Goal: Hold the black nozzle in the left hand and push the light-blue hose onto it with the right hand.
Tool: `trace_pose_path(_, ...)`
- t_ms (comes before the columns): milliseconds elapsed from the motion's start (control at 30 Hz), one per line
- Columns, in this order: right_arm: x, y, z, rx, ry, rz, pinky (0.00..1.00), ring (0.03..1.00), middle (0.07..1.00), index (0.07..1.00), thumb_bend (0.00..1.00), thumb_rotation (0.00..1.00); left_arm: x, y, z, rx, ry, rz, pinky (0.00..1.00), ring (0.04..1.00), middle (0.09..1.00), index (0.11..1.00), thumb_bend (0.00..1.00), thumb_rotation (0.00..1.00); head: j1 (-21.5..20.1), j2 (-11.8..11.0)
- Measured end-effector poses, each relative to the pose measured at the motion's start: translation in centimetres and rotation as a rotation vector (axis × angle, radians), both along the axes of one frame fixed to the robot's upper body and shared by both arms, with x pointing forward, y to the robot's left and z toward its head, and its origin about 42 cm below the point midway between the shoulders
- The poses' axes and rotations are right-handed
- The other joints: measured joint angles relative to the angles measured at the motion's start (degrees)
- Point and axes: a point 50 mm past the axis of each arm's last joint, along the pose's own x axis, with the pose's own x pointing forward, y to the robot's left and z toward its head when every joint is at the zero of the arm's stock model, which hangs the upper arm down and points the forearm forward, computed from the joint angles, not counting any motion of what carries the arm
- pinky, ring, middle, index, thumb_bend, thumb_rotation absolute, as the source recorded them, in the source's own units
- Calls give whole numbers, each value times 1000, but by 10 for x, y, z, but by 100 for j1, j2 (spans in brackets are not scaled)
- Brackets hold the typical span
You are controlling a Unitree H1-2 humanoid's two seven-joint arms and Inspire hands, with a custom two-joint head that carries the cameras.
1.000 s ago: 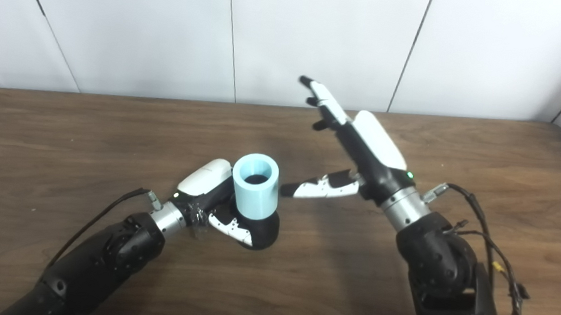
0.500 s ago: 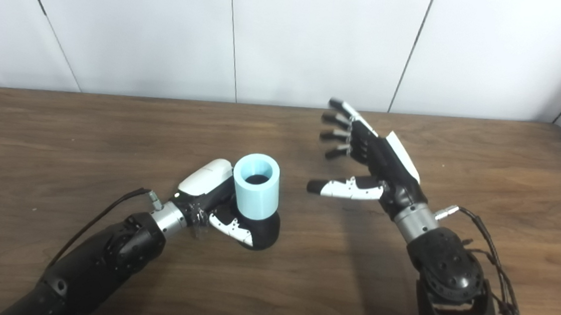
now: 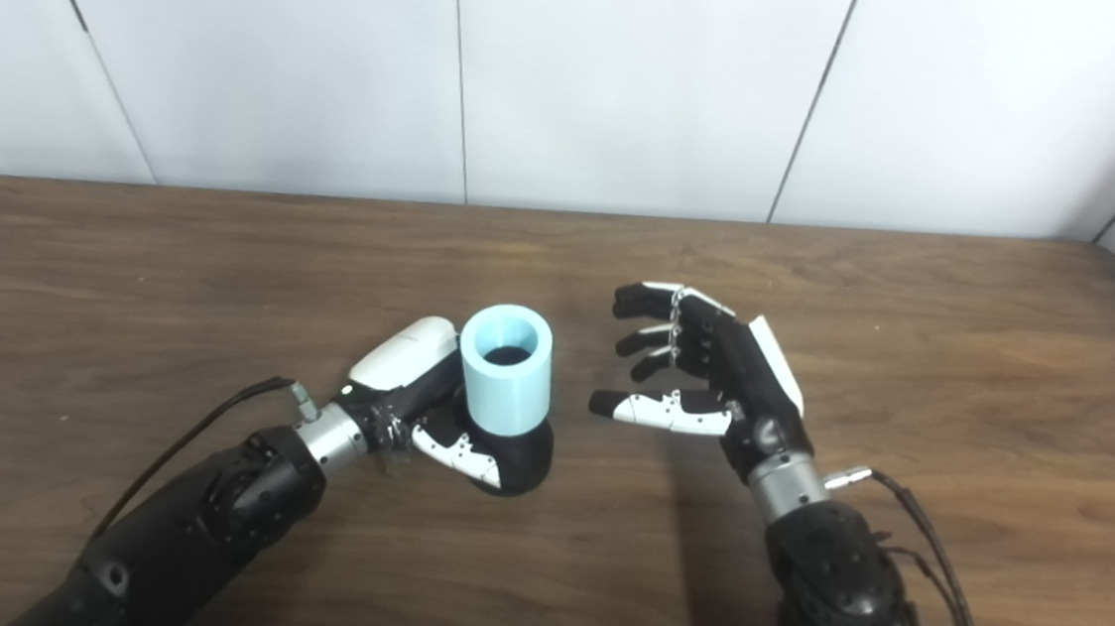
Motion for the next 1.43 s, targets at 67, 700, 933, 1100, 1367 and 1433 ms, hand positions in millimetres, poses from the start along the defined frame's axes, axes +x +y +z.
trace_pose_path(67, 0, 2, 1, 11, -22, -15, 445, 561, 690, 679, 720, 134, -5, 7, 1, -18, -15, 31, 620, 740, 799, 795, 862, 133, 0, 9)
trace_pose_path(700, 0, 11, -14, 91, -2, -58, 431, 551, 696, 681, 761, 171, -29, 46, 17, -207, 64, 286, 688, 818, 869, 894, 867, 157, 9, 9)
trace_pose_path(933, -1, 7, -16, 87, -4, -65, 440, 552, 686, 677, 745, 148, -45, 56, 7, -802, 347, 526, 526, 649, 746, 763, 670, 104, 18, -26)
trace_pose_path(1100, -2, 6, -17, 84, -2, -68, 437, 554, 687, 676, 697, 126, -51, 54, 9, -1217, 569, 528, 488, 594, 685, 695, 638, 29, 0, -35)
trace_pose_path(1367, -8, 1, -22, 84, 7, -80, 447, 548, 644, 677, 685, 141, -49, 58, 4, -1337, 688, 398, 462, 594, 685, 682, 732, 51, -9, -53)
trace_pose_path(1433, -9, 1, -24, 84, 11, -84, 448, 545, 642, 679, 682, 138, -49, 59, 3, -1343, 691, 385, 461, 590, 681, 677, 735, 52, -44, -79)
